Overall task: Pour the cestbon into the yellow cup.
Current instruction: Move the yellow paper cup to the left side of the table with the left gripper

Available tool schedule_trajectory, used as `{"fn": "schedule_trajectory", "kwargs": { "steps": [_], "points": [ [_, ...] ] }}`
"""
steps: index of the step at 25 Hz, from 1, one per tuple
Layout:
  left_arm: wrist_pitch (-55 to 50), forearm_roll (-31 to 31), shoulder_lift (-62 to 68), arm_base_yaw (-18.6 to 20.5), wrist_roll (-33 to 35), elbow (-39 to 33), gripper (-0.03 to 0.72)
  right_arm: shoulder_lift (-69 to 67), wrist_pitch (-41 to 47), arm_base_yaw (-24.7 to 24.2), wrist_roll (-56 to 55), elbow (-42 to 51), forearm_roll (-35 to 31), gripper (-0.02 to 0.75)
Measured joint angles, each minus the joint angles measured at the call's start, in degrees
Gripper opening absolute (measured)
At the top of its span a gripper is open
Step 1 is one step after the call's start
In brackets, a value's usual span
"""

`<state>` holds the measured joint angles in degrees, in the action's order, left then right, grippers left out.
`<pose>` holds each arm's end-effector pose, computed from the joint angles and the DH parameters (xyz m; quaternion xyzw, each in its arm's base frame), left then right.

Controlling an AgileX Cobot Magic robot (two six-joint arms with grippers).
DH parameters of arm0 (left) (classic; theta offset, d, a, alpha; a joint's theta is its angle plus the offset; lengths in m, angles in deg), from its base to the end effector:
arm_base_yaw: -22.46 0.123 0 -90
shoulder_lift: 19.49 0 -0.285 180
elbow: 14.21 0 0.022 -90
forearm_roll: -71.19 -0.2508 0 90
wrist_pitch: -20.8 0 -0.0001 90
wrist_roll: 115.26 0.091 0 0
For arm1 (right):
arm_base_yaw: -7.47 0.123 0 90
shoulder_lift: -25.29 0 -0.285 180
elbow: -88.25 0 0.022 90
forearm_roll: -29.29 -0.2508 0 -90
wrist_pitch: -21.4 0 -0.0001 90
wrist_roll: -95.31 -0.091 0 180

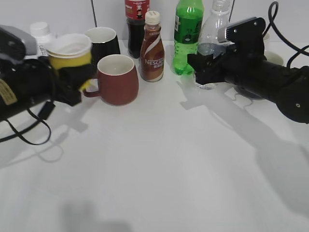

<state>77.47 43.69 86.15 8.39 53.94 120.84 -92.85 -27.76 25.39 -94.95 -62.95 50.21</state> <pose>0.2849 -0.1076 0.1792 0.2512 0.7031 -0.1975 0.6353 0.3502 0.1391 0.1612 -0.2288 0.7273 0.1821 0.6209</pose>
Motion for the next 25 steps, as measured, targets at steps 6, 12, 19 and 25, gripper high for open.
{"fn": "schedule_trajectory", "kwargs": {
  "steps": [6,12,19,25],
  "points": [
    [0.0,3.8,0.0,4.6,0.0,0.0,0.326,-0.1,0.8,0.0,-0.1,0.0,-0.2,0.472],
    [0.6,7.3,0.2,5.4,3.9,0.0,0.326,-2.2,0.9,0.0,-0.1,0.0,-0.7,0.472],
    [9.2,10.0,6.7,5.4,5.9,0.0,0.325,-2.4,1.1,0.0,-0.2,0.0,-0.8,0.472],
    [10.9,12.5,13.9,5.4,7.8,2.0,0.324,-2.4,0.9,0.0,-0.2,0.0,-0.8,0.472]
  ]
}}
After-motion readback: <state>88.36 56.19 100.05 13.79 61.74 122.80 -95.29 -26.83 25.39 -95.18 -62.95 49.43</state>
